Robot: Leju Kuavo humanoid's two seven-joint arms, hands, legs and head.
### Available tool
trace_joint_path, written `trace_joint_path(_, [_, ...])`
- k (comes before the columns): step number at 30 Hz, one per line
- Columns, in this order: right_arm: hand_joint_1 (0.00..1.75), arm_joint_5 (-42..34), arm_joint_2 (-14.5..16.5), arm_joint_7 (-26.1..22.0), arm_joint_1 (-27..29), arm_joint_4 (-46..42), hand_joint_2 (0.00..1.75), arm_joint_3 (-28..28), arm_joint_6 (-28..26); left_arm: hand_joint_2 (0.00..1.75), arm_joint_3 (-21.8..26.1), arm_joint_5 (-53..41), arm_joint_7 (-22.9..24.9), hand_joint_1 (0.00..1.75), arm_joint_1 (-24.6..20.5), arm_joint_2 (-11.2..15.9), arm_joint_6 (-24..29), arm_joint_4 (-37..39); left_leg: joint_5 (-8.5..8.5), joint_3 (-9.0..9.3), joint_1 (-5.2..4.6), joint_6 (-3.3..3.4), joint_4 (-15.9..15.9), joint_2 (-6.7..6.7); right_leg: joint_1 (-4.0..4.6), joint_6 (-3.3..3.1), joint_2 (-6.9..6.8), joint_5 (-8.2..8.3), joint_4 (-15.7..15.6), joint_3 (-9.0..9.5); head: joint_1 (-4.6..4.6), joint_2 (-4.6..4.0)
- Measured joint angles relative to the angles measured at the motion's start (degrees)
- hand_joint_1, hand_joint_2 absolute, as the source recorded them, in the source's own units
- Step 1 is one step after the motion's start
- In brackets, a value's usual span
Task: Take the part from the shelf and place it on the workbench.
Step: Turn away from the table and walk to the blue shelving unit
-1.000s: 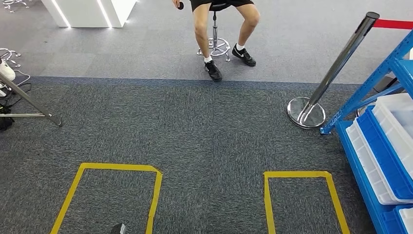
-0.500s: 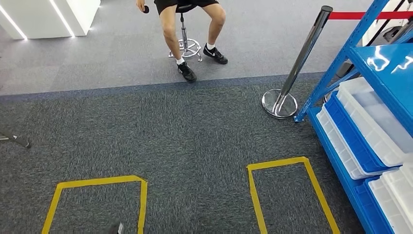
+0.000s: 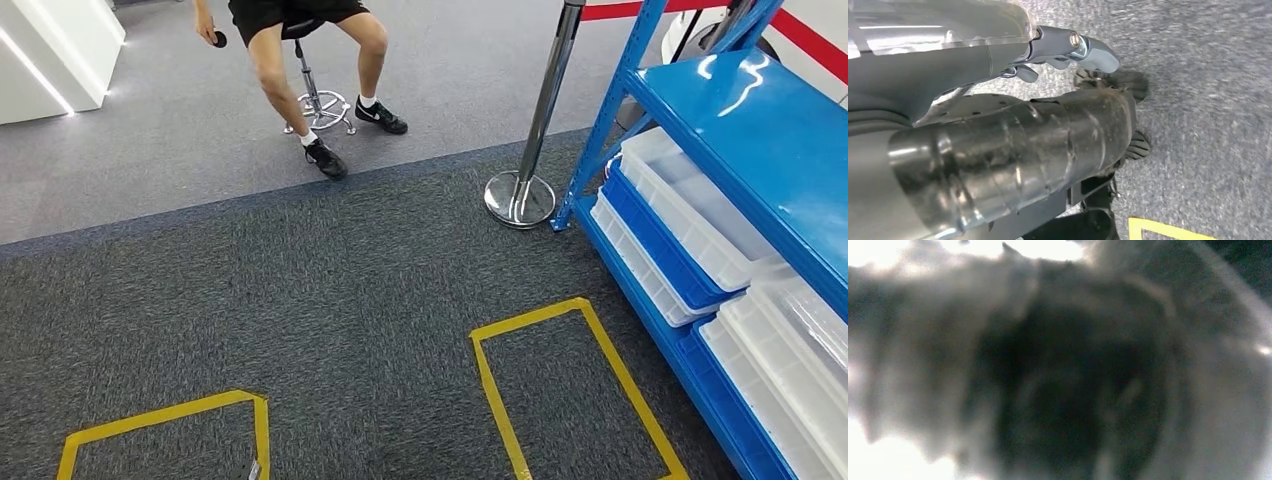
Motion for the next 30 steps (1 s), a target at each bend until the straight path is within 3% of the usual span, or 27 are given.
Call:
trace_joint_path(2, [0.00,0.0,0.0,0.0,-0.1,0.0,0.00,0.0,0.0,0.00,0.0,0.0,0.2,0.00,0.1,0.0,-0.1,0.0,-3.58,-3.71,0.06,0.05,7.8,-1.72,0.27,-0.32,1.03,0.15,0.0,-0.22,-0.01,0.00])
trace_joint_path(3, [0.00,0.0,0.0,0.0,-0.1,0.0,0.00,0.0,0.0,0.00,0.0,0.0,0.3,0.00,0.2,0.0,-0.1,0.0,-4.28,-5.28,0.02,0.21,10.8,-2.05,0.45,-0.39,1.64,0.20,0.0,-0.27,-0.01,0.00])
trace_joint_path(4, [0.00,0.0,0.0,0.0,-0.1,0.0,0.00,0.0,0.0,0.00,0.0,0.0,0.4,0.00,0.3,0.0,-0.1,0.0,-3.75,-5.97,-0.04,0.48,11.8,-2.22,0.62,-0.42,2.29,0.22,0.0,-0.26,-0.01,0.00])
trace_joint_path(5, [0.00,0.0,0.0,0.0,-0.1,0.0,0.00,0.0,0.0,0.00,0.0,0.0,0.5,0.00,0.3,0.0,-0.1,0.0,-2.23,-5.74,-0.15,0.83,10.8,-2.36,0.74,-0.44,2.95,0.23,0.0,-0.20,-0.01,0.00])
trace_joint_path(6, [0.00,0.0,0.0,0.0,-0.1,0.0,0.00,0.0,0.0,0.00,0.0,0.0,0.5,0.00,0.3,0.0,-0.1,0.0,0.28,-4.49,-0.30,1.28,7.5,-2.84,0.80,-0.44,3.65,0.23,0.0,-0.10,-0.01,0.00])
trace_joint_path(8, [0.00,0.0,0.1,0.0,-0.2,0.0,0.00,0.0,0.0,0.00,0.0,0.0,0.6,0.00,0.4,0.1,0.0,0.0,4.30,-1.57,-0.65,2.11,0.2,-5.33,0.75,-0.31,4.97,0.30,0.0,-0.10,0.02,0.00])
trace_joint_path(10, [0.00,0.0,0.2,0.0,-0.3,0.0,0.00,0.0,0.0,0.00,0.0,0.0,0.7,0.00,0.5,0.1,0.0,0.0,5.61,-0.25,-0.92,2.51,-3.1,-7.00,0.43,0.14,6.12,0.58,0.0,-0.45,0.00,0.00])
trace_joint_path(12, [0.00,0.0,0.2,0.0,-0.1,0.0,0.00,0.0,0.0,0.00,0.0,0.0,0.9,0.00,0.4,0.1,0.1,0.0,5.70,0.13,-0.93,2.63,-4.1,-6.13,0.19,0.85,7.00,0.98,-0.3,-0.74,-0.03,0.00])
trace_joint_path(13, [0.00,0.0,0.2,0.0,0.0,0.0,0.00,0.0,0.0,0.00,0.0,0.0,1.0,0.00,0.2,0.1,0.1,0.0,5.84,0.48,-0.81,2.79,-5.0,-5.46,0.24,1.16,6.53,0.92,-0.4,-0.81,0.00,0.00])
trace_joint_path(15, [0.00,0.0,0.2,-0.1,0.0,0.0,0.00,0.0,0.0,0.00,0.0,0.1,1.3,0.00,0.2,0.0,0.2,0.0,6.27,1.10,-0.56,3.20,-6.8,-4.13,0.50,1.70,3.58,-1.09,2.0,-1.94,0.09,0.00])
trace_joint_path(17, [0.00,0.0,0.1,-0.3,-0.1,0.0,0.00,0.0,0.0,0.00,0.0,0.2,1.5,0.00,0.3,0.0,0.2,0.0,6.47,1.04,-0.66,3.44,-7.0,-2.92,0.50,2.17,0.96,-5.02,8.8,-4.88,0.15,0.00])
trace_joint_path(19, [0.00,-0.1,0.1,-0.7,-0.1,-0.1,0.00,0.0,0.0,0.00,0.0,0.2,1.6,0.00,0.4,0.0,0.3,0.0,6.41,0.80,-0.70,3.43,-6.8,-1.79,0.32,2.64,0.58,-6.85,14.1,-6.86,0.15,0.00])
trace_joint_path(20, [0.00,-0.1,0.0,-0.7,-0.1,-0.1,0.00,0.0,0.0,0.00,0.0,0.3,1.6,0.00,0.4,-0.1,0.3,0.0,6.37,0.73,-0.68,3.37,-6.6,-1.40,0.23,2.82,0.48,-6.12,13.6,-6.21,0.15,0.00])
trace_joint_path(22, [0.00,-0.1,-0.1,-0.8,-0.1,-0.1,0.00,0.0,0.0,0.00,0.0,0.3,1.6,0.00,0.4,-0.2,0.3,0.0,6.17,0.66,-0.60,3.09,-6.2,-0.92,0.12,2.89,-0.09,-2.86,6.5,-1.88,0.17,0.00])
trace_joint_path(24, [0.00,-0.1,-0.2,-0.7,0.0,0.0,0.00,0.0,0.0,0.00,0.0,0.3,1.6,0.00,0.3,-0.3,0.3,0.0,5.95,0.46,-0.73,2.61,-5.6,-0.70,0.39,2.38,-0.67,-0.90,-0.1,1.83,0.16,0.00])
trace_joint_path(26, [0.00,-0.1,-0.2,-0.7,0.0,0.0,0.00,0.0,0.0,0.00,0.0,0.3,1.6,0.00,0.3,-0.3,0.3,0.0,5.96,0.28,-0.85,2.13,-5.4,-0.57,0.75,1.67,-0.69,-0.84,-1.3,2.35,0.13,0.00])
trace_joint_path(28, [0.00,-0.1,-0.2,-0.7,0.1,0.0,0.00,0.0,0.0,0.00,0.0,0.3,1.6,0.00,0.3,-0.3,0.3,0.0,5.79,0.22,-0.80,1.59,-5.2,-0.63,0.56,0.97,-0.48,-0.56,-1.6,2.33,0.13,0.00])
trace_joint_path(30, [0.00,-0.1,-0.2,-0.8,0.1,-0.1,0.00,0.0,0.1,0.00,0.0,0.3,1.6,0.00,0.2,-0.3,0.3,0.0,3.82,-0.91,-0.66,1.03,-2.5,-1.35,0.25,0.18,-0.36,-0.17,-2.1,2.44,0.12,0.00])
